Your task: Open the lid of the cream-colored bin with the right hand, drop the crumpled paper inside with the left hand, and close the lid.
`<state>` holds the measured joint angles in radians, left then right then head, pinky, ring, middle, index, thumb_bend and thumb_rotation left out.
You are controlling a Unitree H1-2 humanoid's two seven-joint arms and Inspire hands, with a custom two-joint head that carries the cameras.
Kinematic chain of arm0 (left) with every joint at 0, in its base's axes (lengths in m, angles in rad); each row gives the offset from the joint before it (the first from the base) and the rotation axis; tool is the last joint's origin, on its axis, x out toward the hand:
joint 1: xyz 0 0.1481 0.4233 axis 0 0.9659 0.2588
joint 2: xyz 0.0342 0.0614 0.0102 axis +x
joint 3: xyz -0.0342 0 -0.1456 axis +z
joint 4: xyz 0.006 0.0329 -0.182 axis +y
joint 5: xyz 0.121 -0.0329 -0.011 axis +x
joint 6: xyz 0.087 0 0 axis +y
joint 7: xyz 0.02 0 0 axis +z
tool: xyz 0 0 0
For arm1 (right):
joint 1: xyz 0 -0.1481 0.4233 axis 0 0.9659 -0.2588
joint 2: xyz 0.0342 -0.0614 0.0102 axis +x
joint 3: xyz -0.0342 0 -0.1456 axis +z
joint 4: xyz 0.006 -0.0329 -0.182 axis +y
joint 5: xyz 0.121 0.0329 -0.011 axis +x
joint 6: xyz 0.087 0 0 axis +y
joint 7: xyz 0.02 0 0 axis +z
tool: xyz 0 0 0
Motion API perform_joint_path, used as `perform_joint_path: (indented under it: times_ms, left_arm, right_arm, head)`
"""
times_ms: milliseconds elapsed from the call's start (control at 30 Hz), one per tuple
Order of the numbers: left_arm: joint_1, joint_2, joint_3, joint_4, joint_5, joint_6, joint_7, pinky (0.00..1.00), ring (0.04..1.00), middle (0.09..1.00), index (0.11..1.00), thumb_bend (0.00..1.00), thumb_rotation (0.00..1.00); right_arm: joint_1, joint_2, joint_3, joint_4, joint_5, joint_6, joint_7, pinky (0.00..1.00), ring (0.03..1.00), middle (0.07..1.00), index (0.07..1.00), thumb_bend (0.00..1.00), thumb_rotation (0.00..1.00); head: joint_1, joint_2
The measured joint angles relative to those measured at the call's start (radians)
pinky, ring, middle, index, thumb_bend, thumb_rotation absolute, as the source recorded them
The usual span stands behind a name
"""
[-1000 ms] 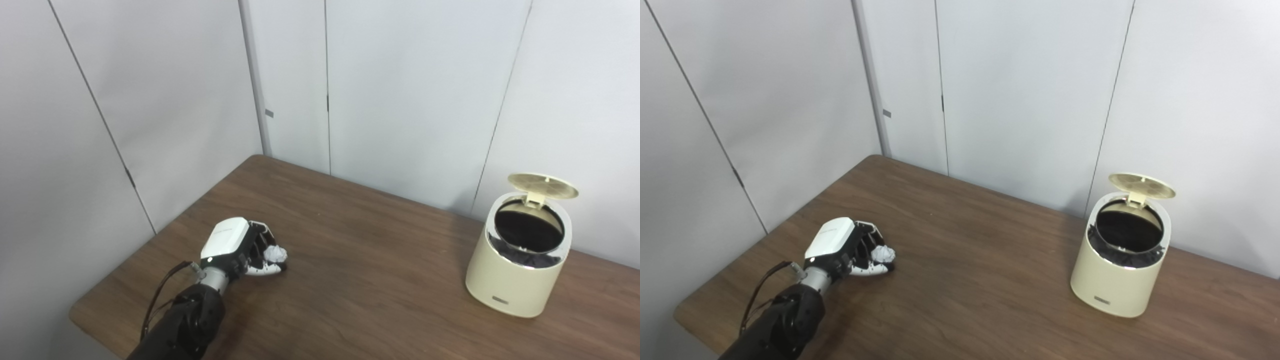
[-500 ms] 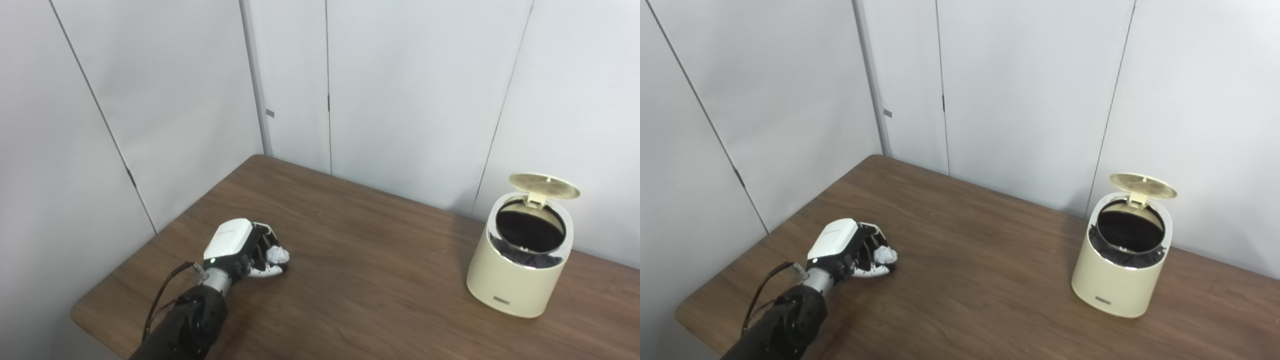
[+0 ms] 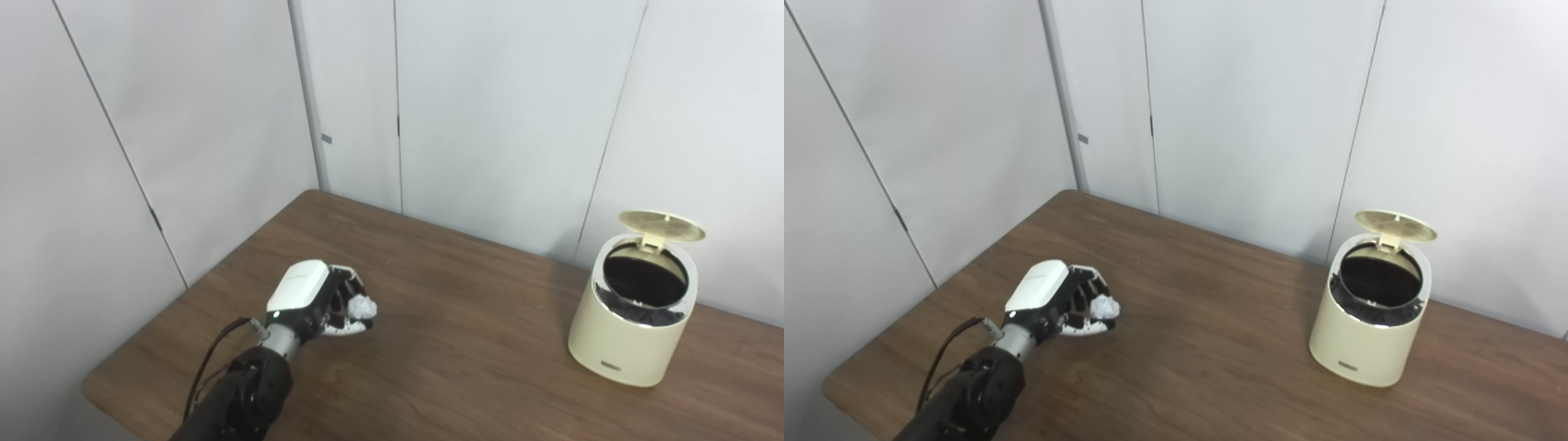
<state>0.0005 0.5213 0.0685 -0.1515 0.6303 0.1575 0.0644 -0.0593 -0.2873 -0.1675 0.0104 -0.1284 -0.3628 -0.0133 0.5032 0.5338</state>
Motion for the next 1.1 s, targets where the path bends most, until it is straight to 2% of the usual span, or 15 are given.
perform_joint_path:
  times_ms: [233, 433, 533, 733, 967, 1100]
  left_arm:
    - [-0.027, 0.0, 0.0, -0.038, 0.023, -0.016, -0.006, 0.36, 0.434, 0.477, 0.51, 0.5, 0.0]
    - [-0.049, -0.007, 0.001, -0.073, 0.022, -0.013, -0.04, 0.33, 0.429, 0.472, 0.511, 0.5, 0.0]
    - [-0.066, -0.012, -0.001, -0.11, 0.013, -0.028, -0.042, 0.32, 0.417, 0.469, 0.518, 0.5, 0.0]
    - [-0.123, -0.056, -0.031, -0.197, 0.001, -0.026, -0.086, 0.31, 0.416, 0.473, 0.516, 0.5, 0.0]
    - [-0.18, -0.09, -0.053, -0.207, 0.0, -0.022, -0.128, 0.35, 0.442, 0.475, 0.492, 0.5, 0.0]
    - [-0.203, -0.107, -0.07, -0.203, 0.003, -0.024, -0.14, 0.35, 0.447, 0.473, 0.489, 0.5, 0.0]
  right_arm:
    - [0.001, 0.018, 0.005, 0.0, -0.019, -0.001, -0.001, 0.61, 0.769, 0.796, 0.784, 0.99, 0.82]
    - [0.005, 0.025, 0.01, -0.004, -0.031, 0.002, -0.002, 0.67, 0.813, 0.826, 0.804, 0.99, 0.82]
    - [0.009, 0.035, 0.017, -0.01, -0.041, 0.003, -0.003, 0.69, 0.832, 0.845, 0.82, 0.96, 0.8]
    - [0.011, 0.062, 0.03, -0.014, -0.083, 0.005, -0.017, 0.85, 0.9, 0.898, 0.883, 0.81, 0.79]
    - [0.017, 0.08, 0.051, -0.039, -0.103, 0.006, -0.031, 0.88, 0.927, 0.929, 0.934, 0.73, 0.75]
    - [0.025, 0.092, 0.068, -0.048, -0.119, 0.026, -0.031, 0.9, 0.931, 0.931, 0.948, 0.73, 0.72]
  head:
    - [-0.014, -0.011]
    - [-0.055, -0.026]
    - [-0.074, -0.031]
    - [-0.137, -0.048]
    - [-0.195, -0.064]
    - [-0.268, -0.077]
